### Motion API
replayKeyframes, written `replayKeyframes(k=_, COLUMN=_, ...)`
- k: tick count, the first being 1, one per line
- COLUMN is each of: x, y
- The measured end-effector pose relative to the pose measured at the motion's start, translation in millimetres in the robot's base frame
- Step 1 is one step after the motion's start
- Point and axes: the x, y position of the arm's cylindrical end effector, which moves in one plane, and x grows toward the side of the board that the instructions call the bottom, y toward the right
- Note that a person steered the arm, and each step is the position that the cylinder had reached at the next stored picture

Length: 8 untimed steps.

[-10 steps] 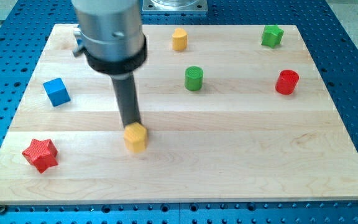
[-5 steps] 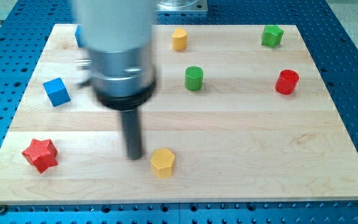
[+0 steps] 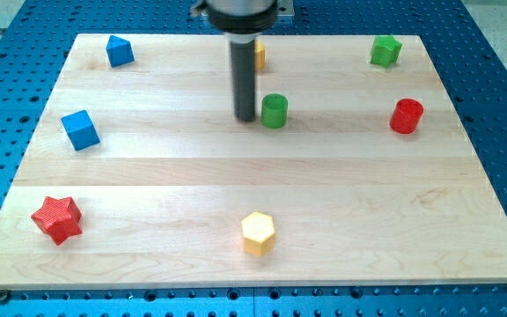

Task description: Put the hexagon and green circle parallel to each other

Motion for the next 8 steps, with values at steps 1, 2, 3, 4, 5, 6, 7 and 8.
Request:
replayKeyframes(k=1, x=40.3, y=88.9)
replayKeyframes(k=2, x=41.2, y=89.0)
replayKeyframes(k=3, x=33.7, y=132.7)
replayKeyframes(k=4, x=97.5, y=184.6)
replayKeyframes(k=5, x=155.7, y=234.1)
replayKeyframes(k=6, x=135.1, y=237.7)
replayKeyframes(k=7, x=153.5, y=262.5)
replayKeyframes(k=8, x=190.1, y=240.2)
